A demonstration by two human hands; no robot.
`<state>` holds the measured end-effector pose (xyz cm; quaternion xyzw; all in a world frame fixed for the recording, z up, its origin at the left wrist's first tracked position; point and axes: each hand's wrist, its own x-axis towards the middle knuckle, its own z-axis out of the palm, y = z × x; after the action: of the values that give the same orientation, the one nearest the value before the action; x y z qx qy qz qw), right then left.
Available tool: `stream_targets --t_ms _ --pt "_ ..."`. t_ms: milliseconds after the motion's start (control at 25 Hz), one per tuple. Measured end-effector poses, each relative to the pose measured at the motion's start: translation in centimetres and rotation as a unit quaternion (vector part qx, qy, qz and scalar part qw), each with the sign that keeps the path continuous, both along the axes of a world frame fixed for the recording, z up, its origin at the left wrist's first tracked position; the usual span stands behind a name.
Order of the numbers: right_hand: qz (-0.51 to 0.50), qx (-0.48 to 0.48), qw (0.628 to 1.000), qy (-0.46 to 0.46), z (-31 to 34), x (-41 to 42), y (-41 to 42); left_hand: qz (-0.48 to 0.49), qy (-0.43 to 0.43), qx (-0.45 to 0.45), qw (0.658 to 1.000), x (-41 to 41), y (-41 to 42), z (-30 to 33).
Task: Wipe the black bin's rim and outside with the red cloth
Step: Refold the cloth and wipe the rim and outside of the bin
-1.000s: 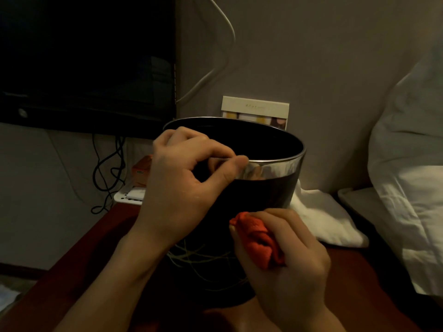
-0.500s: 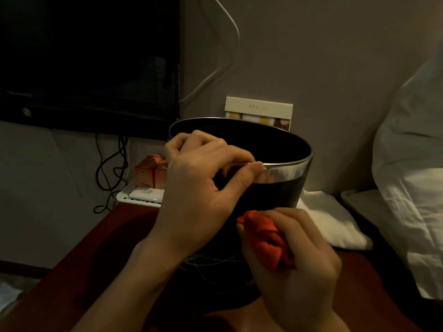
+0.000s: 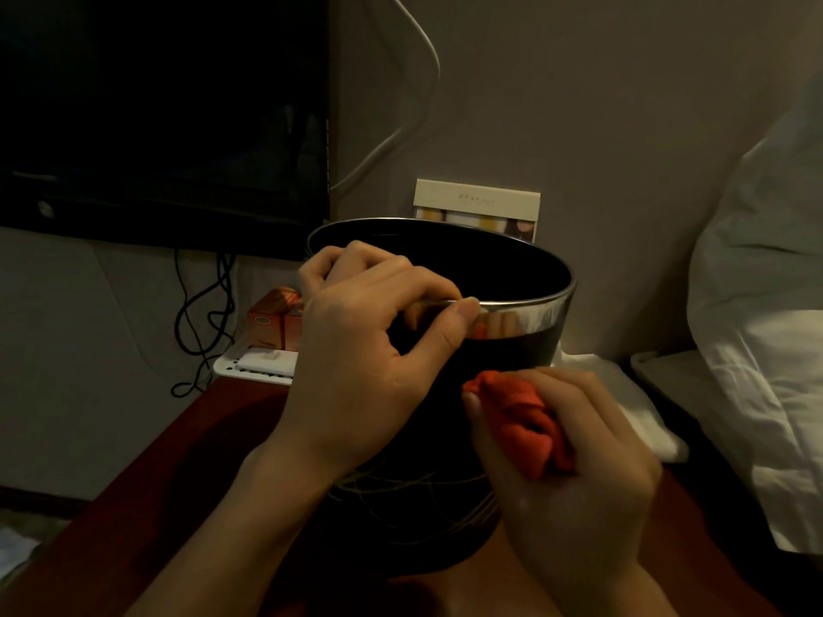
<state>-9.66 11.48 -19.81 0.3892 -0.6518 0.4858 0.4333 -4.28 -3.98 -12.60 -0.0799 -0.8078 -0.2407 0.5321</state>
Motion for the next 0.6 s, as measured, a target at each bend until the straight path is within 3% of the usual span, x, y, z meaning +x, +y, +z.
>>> stream_targets --t_ms 240,440,600 --pt "-0.017 -0.043 0.999 -0.019 1.1 -0.8 1.1 0.001 -0.002 -0.004 1.0 0.1 0.0 0.1" --pt "-0.024 0.018 0.999 0.039 -0.3 -0.3 0.1 -0.011 -0.009 -0.001 1.0 0.1 -0.2 0.2" --pt "-0.057 -0.021 0.998 -0.002 1.6 -1.3 1.9 -0.017 -0.011 -0.001 1.0 0.2 -0.3 0.2"
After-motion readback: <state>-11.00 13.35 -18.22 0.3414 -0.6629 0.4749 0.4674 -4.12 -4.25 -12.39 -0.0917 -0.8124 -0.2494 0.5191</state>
